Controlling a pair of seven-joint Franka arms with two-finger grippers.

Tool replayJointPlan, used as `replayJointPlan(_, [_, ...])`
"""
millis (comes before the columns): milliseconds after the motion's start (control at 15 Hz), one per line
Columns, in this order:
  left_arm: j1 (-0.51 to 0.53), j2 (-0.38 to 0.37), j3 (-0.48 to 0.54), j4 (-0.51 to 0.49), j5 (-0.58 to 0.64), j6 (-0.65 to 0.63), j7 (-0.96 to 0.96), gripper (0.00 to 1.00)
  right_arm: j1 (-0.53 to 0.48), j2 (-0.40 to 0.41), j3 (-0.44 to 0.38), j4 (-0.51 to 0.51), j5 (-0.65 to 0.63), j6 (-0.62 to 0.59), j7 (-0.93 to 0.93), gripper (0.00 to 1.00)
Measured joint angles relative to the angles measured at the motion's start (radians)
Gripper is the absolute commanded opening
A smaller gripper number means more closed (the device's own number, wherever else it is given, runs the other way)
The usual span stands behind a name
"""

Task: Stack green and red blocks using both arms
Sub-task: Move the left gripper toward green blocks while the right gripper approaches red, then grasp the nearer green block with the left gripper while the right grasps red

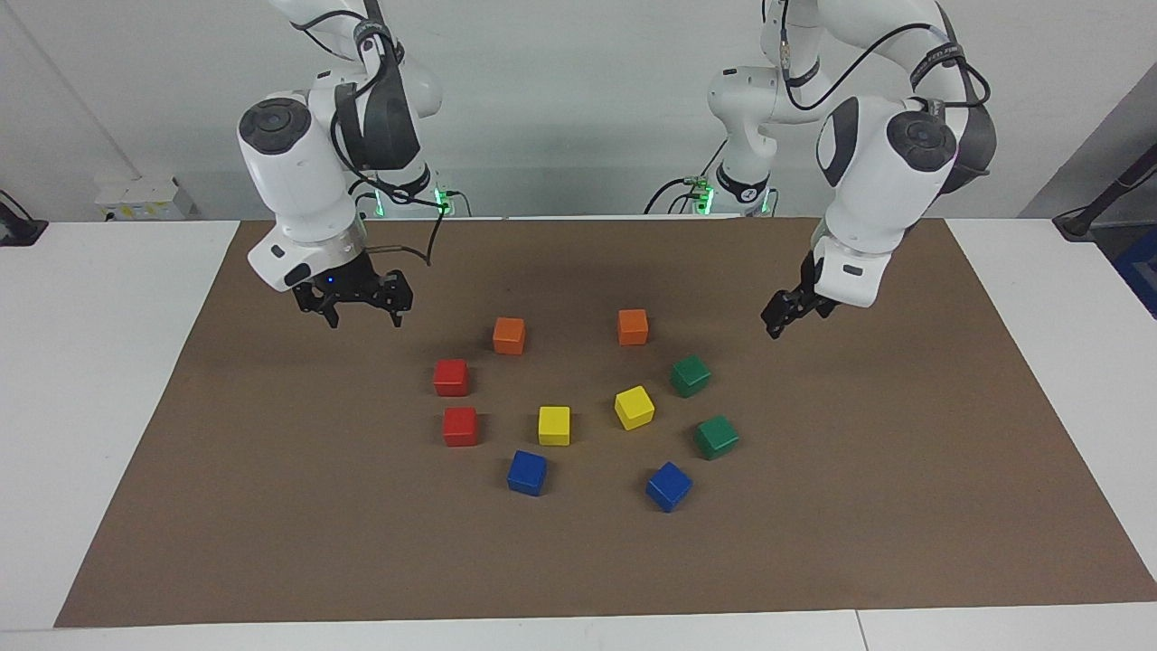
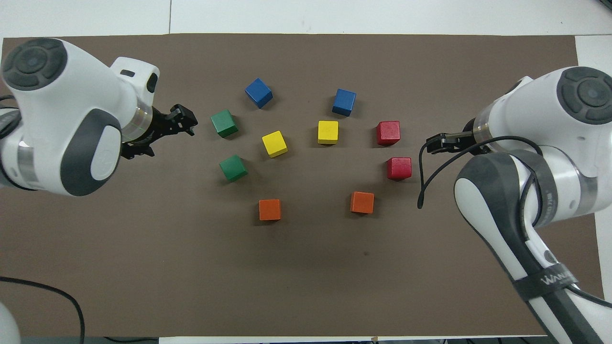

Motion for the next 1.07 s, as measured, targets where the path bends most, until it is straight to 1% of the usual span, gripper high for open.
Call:
replayJointPlan(201, [-0.050,0.044,-0.001,-0.020,0.000,0.077,-0.075,1.00,0.018,0.052,0.000,0.000,0.000,0.037,0.007,1.00])
replayJointPlan(401, [-0.076,0.060,0.000,-0.079,0.000,0.162,-0.125,1.00,0.034,0.091,0.000,0.006,0.006,0.059,0.012,1.00])
replayJointPlan(735, [-0.129,0.112,0.001,-0.100,0.004,0.209,-0.207,1.00,0.089,0.152,0.001,0.009,0.024,0.147,0.084,1.00])
replayJointPlan(936, [-0.129,0.116,0.003,-0.109,0.031,0.212,-0.200,1.00,0.102,0.175,0.001,0.010,0.024,0.163,0.101,1.00])
replayJointPlan(1070, [-0.130,0.116,0.003,-0.117,0.041,0.217,-0.162,1.00,0.102,0.182,0.001,0.010,0.024,0.169,0.101,1.00])
